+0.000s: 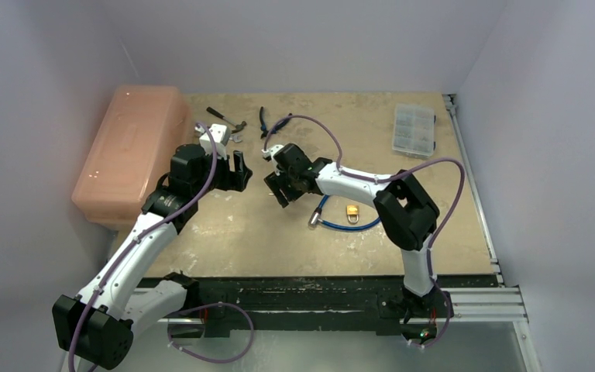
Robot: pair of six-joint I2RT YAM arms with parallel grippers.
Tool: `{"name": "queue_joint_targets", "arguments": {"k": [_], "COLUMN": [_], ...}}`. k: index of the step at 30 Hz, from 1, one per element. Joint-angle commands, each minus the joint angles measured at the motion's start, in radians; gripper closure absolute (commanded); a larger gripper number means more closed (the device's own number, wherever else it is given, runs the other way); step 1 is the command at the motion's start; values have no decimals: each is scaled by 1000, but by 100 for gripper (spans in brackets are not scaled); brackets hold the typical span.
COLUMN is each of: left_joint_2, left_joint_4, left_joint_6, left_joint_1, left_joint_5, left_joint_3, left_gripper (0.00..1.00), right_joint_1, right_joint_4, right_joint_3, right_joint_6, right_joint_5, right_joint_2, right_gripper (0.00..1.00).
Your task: Unlock with the key
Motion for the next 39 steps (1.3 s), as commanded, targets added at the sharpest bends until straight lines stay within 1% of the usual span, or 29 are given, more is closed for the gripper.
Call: {"name": "queue_joint_targets", "arguments": {"k": [1,7,12,19,21,24,28,32,34,35,39], "left_joint_2": [-7,-2,2,4,6,8,10,13,13,13,13], "left_joint_4": [29,28,29,28,28,29,29,29,29,29,29], "left_joint_6": [8,9,10,11,13,12,14,14,14,14,14], "left_joint_1": [-5,-5,-5,-5,-5,-5,-5,-5,-5,-5,-5], "left_joint_5": [-5,-9,-9,-9,-9,-9,-9,-9,-9,-9,-7], "left_joint_3": [0,1,2,2,3,2,3,3,4,4,4], "left_gripper": [30,30,30,31,31,31,32,32,33,33,34], "right_joint_1": [1,1,1,3,3,4,7,19,26,29,41], "right_joint_4": [1,-6,1,13,12,8,8,10,16,19,51], "right_joint_3": [55,69,66,70,73,76,73,67,62,60,35], "right_joint_6": [-28,-33,-35,-53,-60,-69,-78,-96,-99,-99,-99], "right_joint_5": [-11,-14,15,62,73,85,95,104,105,106,83], "right_joint_2": [14,46,64,97,108,121,127,118,105,99,54], "right_gripper": [34,37,38,45,50,62,74,88,99,100,100]}}
